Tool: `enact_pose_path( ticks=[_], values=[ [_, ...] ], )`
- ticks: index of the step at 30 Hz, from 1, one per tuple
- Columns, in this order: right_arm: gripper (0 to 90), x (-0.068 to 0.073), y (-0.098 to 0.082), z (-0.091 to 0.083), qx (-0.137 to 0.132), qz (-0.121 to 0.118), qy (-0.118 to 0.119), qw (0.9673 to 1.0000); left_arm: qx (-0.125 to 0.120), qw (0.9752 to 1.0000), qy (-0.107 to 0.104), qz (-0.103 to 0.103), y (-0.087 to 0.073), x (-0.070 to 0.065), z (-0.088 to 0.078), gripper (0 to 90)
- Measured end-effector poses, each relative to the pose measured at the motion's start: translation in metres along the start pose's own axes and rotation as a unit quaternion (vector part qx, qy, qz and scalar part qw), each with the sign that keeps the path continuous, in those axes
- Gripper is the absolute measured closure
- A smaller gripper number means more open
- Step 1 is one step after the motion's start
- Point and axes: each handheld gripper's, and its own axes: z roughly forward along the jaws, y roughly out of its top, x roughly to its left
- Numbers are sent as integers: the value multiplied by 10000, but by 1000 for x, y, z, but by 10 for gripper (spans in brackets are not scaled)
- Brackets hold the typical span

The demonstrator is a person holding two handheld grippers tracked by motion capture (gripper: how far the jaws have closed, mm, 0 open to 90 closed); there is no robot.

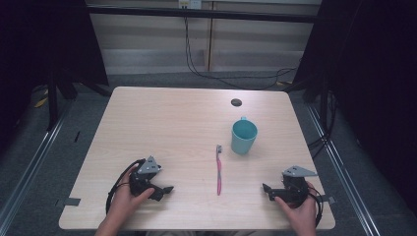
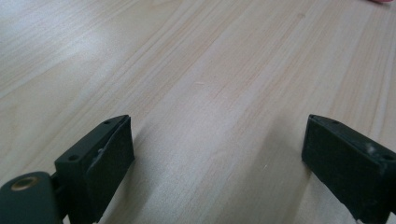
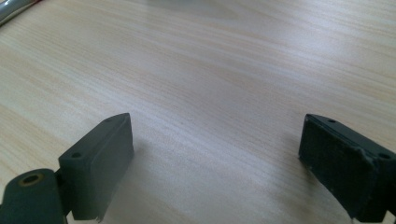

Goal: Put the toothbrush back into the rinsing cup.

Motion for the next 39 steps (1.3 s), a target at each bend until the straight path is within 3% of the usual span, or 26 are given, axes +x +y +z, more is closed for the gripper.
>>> enact_pose_path(
  ticks=[5,6,10,18,22,28,39],
  values=[
    [103,2,2,1,33,57,-41,10000,1,10000,1,-2,0,0,0,89],
    [142,4,6,1,129,22,-35,9999,7,10000,0,2,0,0,0,89],
    [150,7,15,3,418,16,-37,9991,10,10000,1,10,0,0,0,89],
    [246,24,47,5,567,-133,182,9981,13,10000,9,13,0,0,0,89],
    [270,37,66,12,887,-247,273,9954,14,10000,9,13,0,0,0,89],
    [297,49,82,21,1095,-258,413,9928,-3,10000,11,-7,0,0,0,89],
    [355,62,103,32,1343,-444,461,9889,-2,10000,3,-8,0,0,0,89]
  ],
)
